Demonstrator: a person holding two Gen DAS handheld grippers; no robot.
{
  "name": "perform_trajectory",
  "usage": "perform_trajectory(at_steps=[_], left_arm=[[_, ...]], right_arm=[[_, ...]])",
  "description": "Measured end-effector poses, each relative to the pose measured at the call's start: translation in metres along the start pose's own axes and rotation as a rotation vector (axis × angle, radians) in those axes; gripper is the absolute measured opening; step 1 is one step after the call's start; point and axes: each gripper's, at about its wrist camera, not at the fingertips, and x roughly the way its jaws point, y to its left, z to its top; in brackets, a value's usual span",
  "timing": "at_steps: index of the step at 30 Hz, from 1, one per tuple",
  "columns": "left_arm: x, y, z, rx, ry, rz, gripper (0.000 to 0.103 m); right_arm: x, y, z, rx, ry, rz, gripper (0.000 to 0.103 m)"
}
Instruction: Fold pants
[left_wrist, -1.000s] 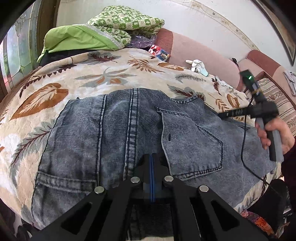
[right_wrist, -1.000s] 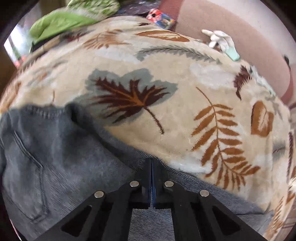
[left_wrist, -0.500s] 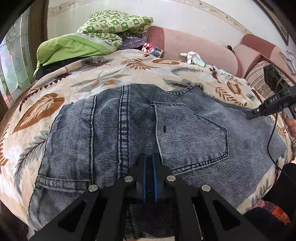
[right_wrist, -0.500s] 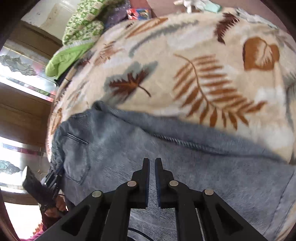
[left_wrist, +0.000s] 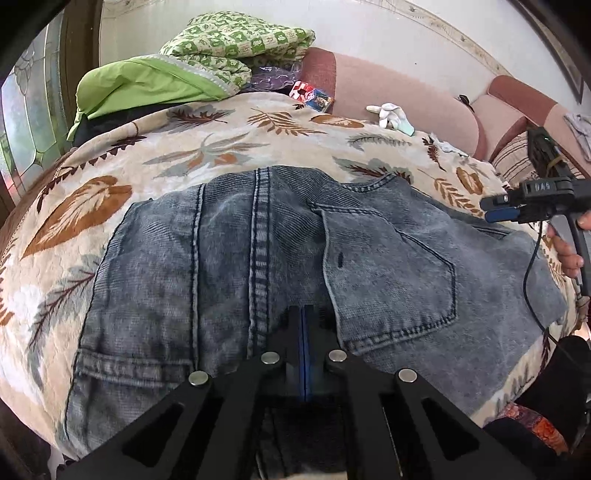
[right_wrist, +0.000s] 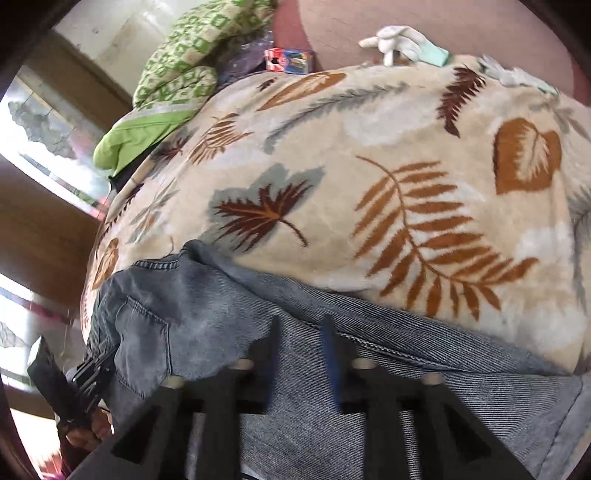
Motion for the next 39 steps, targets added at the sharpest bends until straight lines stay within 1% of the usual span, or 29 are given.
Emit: perform_trajectory(at_steps=[1,3,6,10,14,15,16,17,19,21,22,25,26,28,30,32,35,37,38,39], left_arm=[[-0.003,-0.002,-0.001,0.006,-0.003,-0.004,0.002],[-0.009,-0.004,-0.004,0.014,0.000,-0.008,0.003],[-0.013,-0.006,-0.004,0.020,0.011,0.000,0.004],[-0.013,-0.007,-0.002,0.013,0.023,0.008,0.004],[-0.009,-0.009,0.000,0.016,0.035,0.018,0.004],[-0.009,-0.010,0.000,0.016,0.038,0.021,0.004],[-0.009,-0.010,0.000,0.015,0.042,0.023,0.004],[-0.008,-0.010,0.001,0.013,0.046,0.025,0.004],[-0.007,-0.011,0.003,0.009,0.053,0.032,0.004],[-0.005,-0.012,0.005,0.008,0.057,0.040,0.004],[-0.004,-0.014,0.006,0.009,0.059,0.044,0.004],[-0.002,-0.017,0.009,0.006,0.066,0.056,0.005],[-0.001,-0.018,0.010,0.006,0.069,0.060,0.005],[-0.002,-0.018,0.010,0.009,0.070,0.065,0.006],[-0.004,-0.017,0.009,0.006,0.067,0.062,0.007],[-0.006,-0.016,0.009,-0.004,0.063,0.056,0.009],[-0.007,-0.015,0.009,-0.017,0.058,0.052,0.009],[-0.008,-0.014,0.009,-0.024,0.056,0.054,0.009],[-0.010,-0.014,0.010,-0.028,0.054,0.055,0.009],[-0.013,-0.014,0.010,-0.030,0.048,0.057,0.010]], right_arm=[[0.002,-0.002,0.001,0.018,0.007,0.012,0.084],[0.009,-0.005,0.004,0.038,0.013,0.058,0.083],[0.019,-0.002,0.007,0.008,0.025,0.111,0.081],[0.044,0.011,0.015,-0.059,0.095,0.119,0.075],[0.065,0.021,0.019,-0.151,0.165,0.083,0.071],[0.067,0.022,0.020,-0.175,0.175,0.076,0.069],[0.069,0.024,0.021,-0.204,0.188,0.064,0.062],[0.069,0.027,0.021,-0.245,0.202,0.039,0.046],[0.067,0.032,0.017,-0.312,0.232,-0.001,0.033],[0.063,0.039,0.011,-0.354,0.251,0.001,0.027],[0.060,0.045,0.006,-0.390,0.252,-0.010,0.020],[0.058,0.065,-0.014,-0.504,0.233,-0.078,0.017],[0.060,0.070,-0.020,-0.538,0.221,-0.124,0.013],[0.065,0.076,-0.024,-0.579,0.189,-0.232,0.009],[0.067,0.082,-0.024,-0.589,0.145,-0.302,0.007],[0.069,0.088,-0.022,-0.615,0.092,-0.399,0.004],[0.079,0.093,-0.016,-0.614,0.078,-0.467,0.002],[0.088,0.097,-0.012,-0.637,0.037,-0.573,0.000],[0.095,0.093,-0.008,-0.625,0.044,-0.608,0.000],[0.096,0.087,-0.004,-0.592,0.048,-0.594,0.000]])
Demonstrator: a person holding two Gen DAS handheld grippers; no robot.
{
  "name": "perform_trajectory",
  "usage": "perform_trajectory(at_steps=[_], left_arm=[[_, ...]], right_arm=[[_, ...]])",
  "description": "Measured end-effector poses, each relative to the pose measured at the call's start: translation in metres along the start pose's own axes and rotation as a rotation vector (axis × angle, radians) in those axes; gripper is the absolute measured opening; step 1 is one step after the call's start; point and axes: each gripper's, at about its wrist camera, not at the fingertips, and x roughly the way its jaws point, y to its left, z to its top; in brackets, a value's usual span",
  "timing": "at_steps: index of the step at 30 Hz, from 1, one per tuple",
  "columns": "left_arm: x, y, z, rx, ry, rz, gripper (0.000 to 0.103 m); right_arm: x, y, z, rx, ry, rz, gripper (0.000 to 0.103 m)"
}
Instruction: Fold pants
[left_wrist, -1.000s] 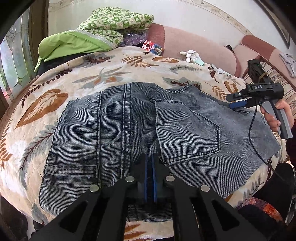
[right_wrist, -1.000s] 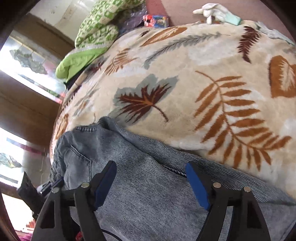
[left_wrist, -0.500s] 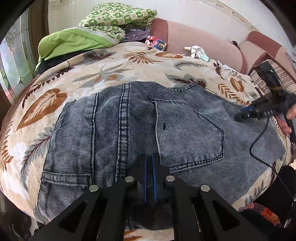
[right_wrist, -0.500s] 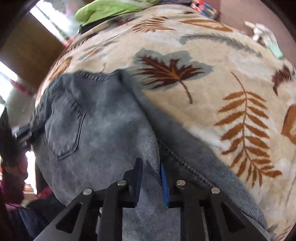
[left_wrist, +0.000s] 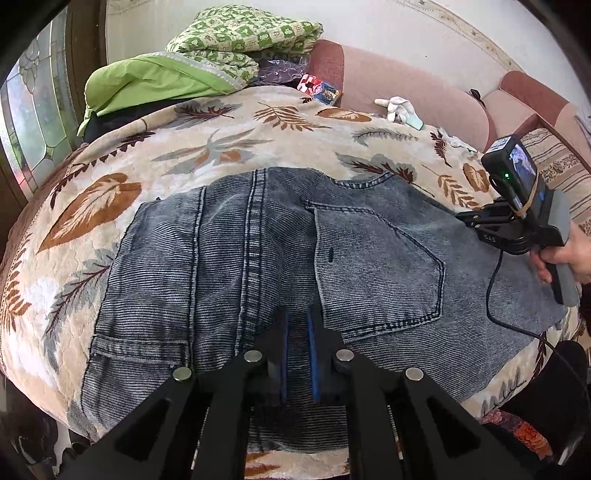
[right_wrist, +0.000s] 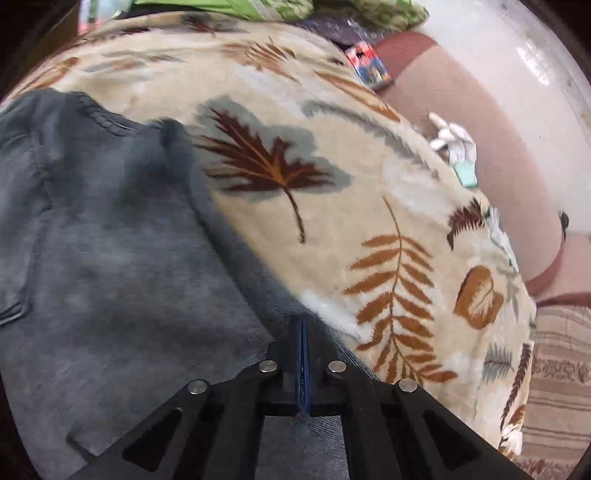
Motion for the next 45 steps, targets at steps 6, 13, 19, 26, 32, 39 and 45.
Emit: perform_trajectory(at_steps=[6,13,19,26,32,39,45], left_arm=[[-0.021,-0.013,0.004,0.047,-0.070,-0.022,0.033],[-0.014,-0.076,0.012,0.184,-0.100,-0.111,0.081],[0.035,-0.098,0.010,0.187,0.045,0.010,0.080],[0.029,-0.102,0.010,0.183,0.061,0.079,0.080],[0.022,-0.108,0.019,0.185,0.011,0.079,0.080],[0.046,-0.114,0.017,0.164,0.089,0.107,0.083],[0.055,-0.124,0.012,0.189,0.086,0.133,0.100]], right_arm=[[-0.023,-0.078,-0.017,0.378,-0.044,0.295,0.001],[-0.054,-0.202,-0.140,0.788,-0.084,0.451,0.005],[-0.025,-0.234,-0.222,0.946,0.000,0.512,0.005],[-0.016,-0.240,-0.252,1.048,0.007,0.417,0.005],[-0.052,-0.203,-0.221,0.980,-0.110,0.525,0.005],[-0.049,-0.135,-0.208,0.886,-0.077,0.564,0.005],[-0.037,-0.137,-0.221,0.929,-0.051,0.596,0.003]])
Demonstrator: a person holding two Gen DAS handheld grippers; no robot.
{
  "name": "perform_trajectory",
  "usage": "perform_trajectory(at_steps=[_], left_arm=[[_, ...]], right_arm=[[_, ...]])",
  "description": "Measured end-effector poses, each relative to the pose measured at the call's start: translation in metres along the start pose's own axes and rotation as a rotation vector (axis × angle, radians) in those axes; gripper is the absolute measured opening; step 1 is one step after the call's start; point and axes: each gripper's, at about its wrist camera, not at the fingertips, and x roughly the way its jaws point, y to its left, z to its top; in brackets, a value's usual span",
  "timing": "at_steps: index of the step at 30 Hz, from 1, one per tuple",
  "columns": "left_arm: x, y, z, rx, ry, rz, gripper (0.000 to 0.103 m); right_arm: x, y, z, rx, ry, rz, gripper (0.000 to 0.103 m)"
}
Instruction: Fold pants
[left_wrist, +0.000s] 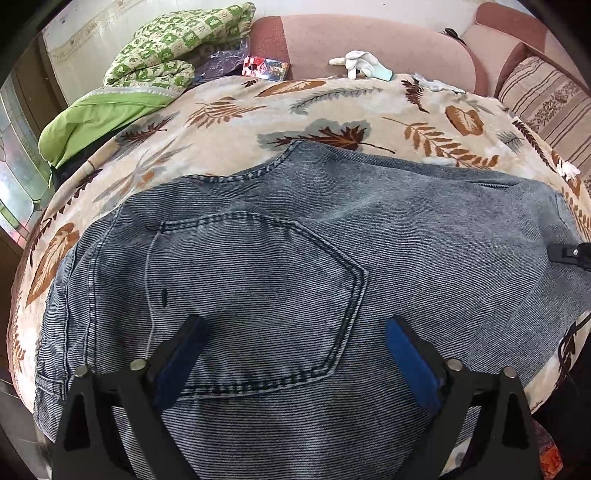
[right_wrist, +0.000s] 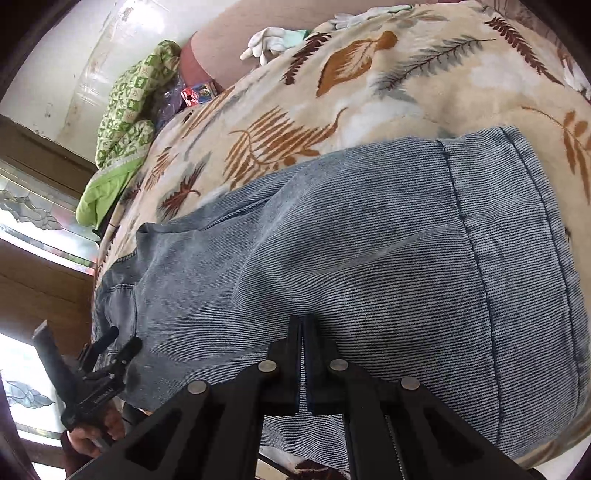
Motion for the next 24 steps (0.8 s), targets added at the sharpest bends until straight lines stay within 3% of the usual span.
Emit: perform_trajectory(at_steps=[6,10,24], left_arm=[[0.004,-0.006,-0.004,0.022,-0.021,0.032,0.103],[0.005,-0.004,-0.004,0.015,-0.017,0.024,0.103],[0.004,-0.007,0.000,0.018,0.032,0.041,0.103]], right_arm=[[-0.011,0.005,0.000,-0.044,-0.091,-0.044,0.003],[0.004,0.003,0.005,-0.040,-0.037,-0.072,0.003],[0.005,0.004,0.003,-0.047,-0.053,-0.073,0.003]])
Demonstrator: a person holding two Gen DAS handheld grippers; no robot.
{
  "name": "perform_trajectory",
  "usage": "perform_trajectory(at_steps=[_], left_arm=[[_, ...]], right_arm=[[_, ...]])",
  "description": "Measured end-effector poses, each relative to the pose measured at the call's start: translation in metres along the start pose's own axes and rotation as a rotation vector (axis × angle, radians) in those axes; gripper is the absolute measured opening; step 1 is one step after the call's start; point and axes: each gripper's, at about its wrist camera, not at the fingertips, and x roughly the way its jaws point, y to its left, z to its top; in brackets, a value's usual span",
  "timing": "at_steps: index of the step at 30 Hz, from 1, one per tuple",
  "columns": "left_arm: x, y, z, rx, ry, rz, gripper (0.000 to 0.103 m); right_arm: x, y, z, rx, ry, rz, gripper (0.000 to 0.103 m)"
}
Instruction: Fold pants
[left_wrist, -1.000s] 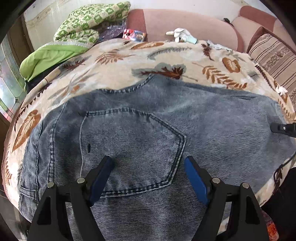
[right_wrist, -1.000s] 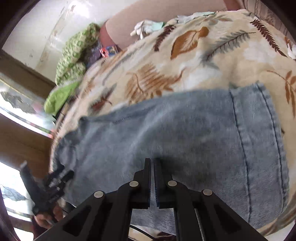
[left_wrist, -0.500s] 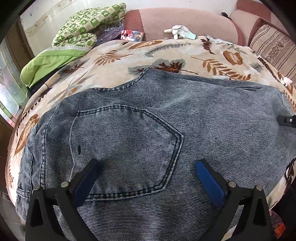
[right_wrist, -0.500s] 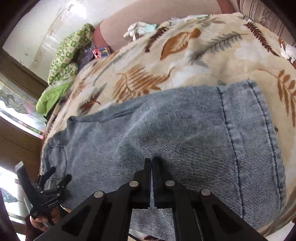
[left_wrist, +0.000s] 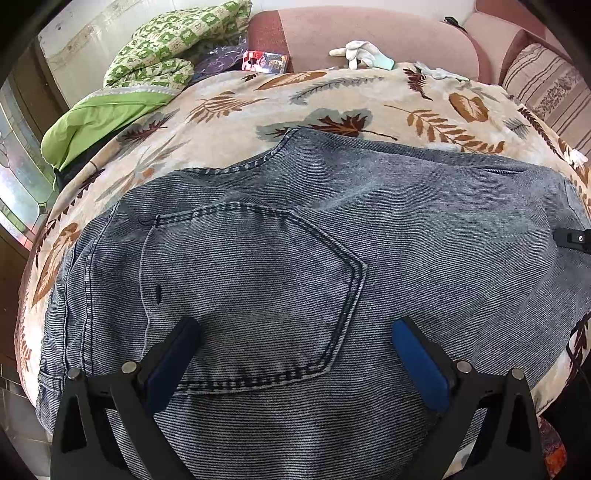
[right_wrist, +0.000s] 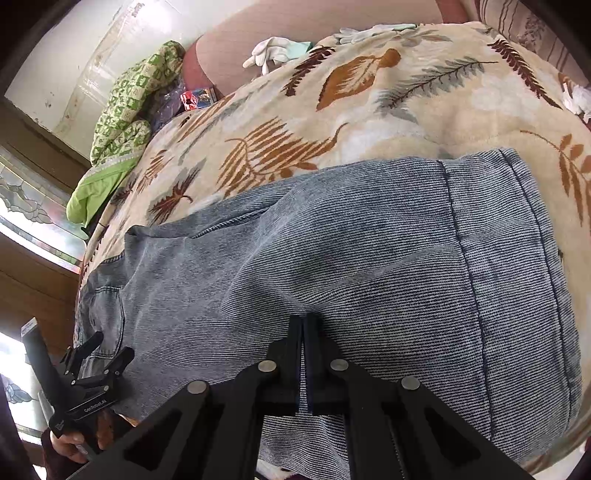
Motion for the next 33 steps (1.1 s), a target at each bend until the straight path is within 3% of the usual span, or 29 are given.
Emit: perform_trajectory(at_steps=[26,33], left_arm=[[-0.0022,0.0001,-0.0072,0.010,-0.049,0.006,0.103],[-0.0068,-0.0020,-0.0028,0.016,-0.021,0.014,0.103]], right_arm=[[-0.0011,-0.0005,-0.0020,0.014,-0.015,-0.002,0.003],[-0.0009,-0.0031,-0.0044,0.037,-0.032,0.012,0.003]])
